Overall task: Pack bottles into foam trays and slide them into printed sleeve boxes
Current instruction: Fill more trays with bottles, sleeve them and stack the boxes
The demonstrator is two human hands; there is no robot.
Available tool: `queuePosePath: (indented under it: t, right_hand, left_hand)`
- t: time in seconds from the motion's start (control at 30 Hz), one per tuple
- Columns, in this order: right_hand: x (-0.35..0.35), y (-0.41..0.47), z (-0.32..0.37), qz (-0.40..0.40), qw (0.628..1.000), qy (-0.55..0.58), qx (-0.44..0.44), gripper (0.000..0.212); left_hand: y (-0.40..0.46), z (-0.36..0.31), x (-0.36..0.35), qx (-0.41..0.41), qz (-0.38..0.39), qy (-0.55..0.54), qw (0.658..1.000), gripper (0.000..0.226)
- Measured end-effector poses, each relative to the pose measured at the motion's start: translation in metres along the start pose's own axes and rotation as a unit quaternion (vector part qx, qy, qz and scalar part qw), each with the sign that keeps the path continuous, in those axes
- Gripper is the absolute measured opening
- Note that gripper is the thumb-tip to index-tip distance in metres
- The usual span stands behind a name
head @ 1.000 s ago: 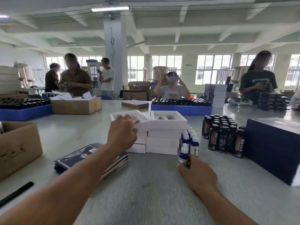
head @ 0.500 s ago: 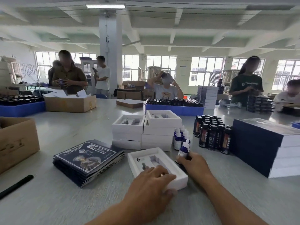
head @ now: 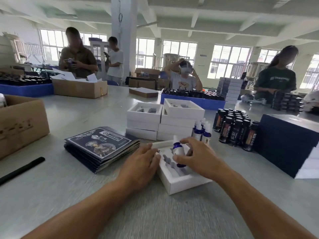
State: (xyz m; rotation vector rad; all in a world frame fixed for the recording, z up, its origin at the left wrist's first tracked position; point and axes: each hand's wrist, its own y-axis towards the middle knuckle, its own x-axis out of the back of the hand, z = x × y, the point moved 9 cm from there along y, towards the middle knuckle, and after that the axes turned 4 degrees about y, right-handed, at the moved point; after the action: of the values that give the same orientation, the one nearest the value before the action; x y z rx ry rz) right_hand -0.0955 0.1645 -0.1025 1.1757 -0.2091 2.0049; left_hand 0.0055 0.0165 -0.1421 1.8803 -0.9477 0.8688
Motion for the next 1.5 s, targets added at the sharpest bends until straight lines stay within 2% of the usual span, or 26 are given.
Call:
queuePosePath:
  t: [0.2, 0.37, 0.43, 0.7, 0.83, 0.97, 1.07, 1.13, 1.23, 1.37, 1.43, 1.5]
  right_hand:
    - [-0.01, -0.003, 0.015, 0.054, 0.995, -0.076, 0.045, 0.062]
    - [-0.008, -0.006, 0.017, 0.071, 0.995, -0.057, 0.037, 0.028]
    - [-0.007, -0.006, 0.015, 0.074, 0.996, -0.037, 0.029, 0.022]
    - [-0.022, -0.01, 0.014, 0.1, 0.989, -0.106, 0.008, 0.027]
    - [-0.026, -0.012, 0.016, 0.129, 0.986, -0.105, -0.005, 0.029]
    - [-0.031, -0.015, 0.022, 0.167, 0.979, -0.119, 0.009, 0.029]
    - [-0.018, -0.012, 0.011, 0.173, 0.984, -0.036, -0.02, 0.02]
    - [0.001, -0.008, -0.005, 0.147, 0.986, 0.056, -0.062, 0.017]
    - [0.04, -0.004, -0.044, 0.043, 0.987, 0.101, -0.118, 0.014]
    - [0.093, -0.016, -0.121, -0.164, 0.96, 0.085, -0.211, 0.016]
    - [0.108, -0.026, -0.153, -0.22, 0.942, 0.035, -0.249, 0.015]
    - [0.113, -0.03, -0.179, -0.241, 0.929, 0.025, -0.28, 0.014]
  left_hand:
    - [0.0, -0.006, 0.0, -0.024, 0.003, 0.024, 0.999, 0.047]
    - [-0.004, -0.006, 0.003, -0.025, -0.003, 0.011, 1.0, 0.044]
    - [-0.005, -0.007, 0.003, -0.024, -0.002, 0.005, 1.0, 0.044]
    - [-0.004, -0.006, 0.0, -0.013, 0.007, 0.008, 1.0, 0.044]
    - [-0.009, -0.011, 0.002, -0.04, -0.008, 0.018, 0.999, 0.047]
    - [-0.022, -0.031, -0.013, -0.102, 0.078, 0.001, 0.992, 0.067]
    - [-0.025, -0.036, -0.017, -0.101, 0.109, -0.004, 0.989, 0.079]
    - [-0.024, -0.04, -0.019, -0.091, 0.118, -0.009, 0.989, 0.081]
    - [-0.023, -0.06, -0.029, -0.104, 0.134, -0.02, 0.985, 0.082]
    - [-0.009, -0.099, -0.049, -0.148, 0.161, -0.015, 0.976, 0.086]
    - [0.002, -0.117, -0.058, -0.158, 0.163, -0.022, 0.974, 0.089]
    - [0.01, -0.129, -0.066, -0.156, 0.148, -0.033, 0.976, 0.083]
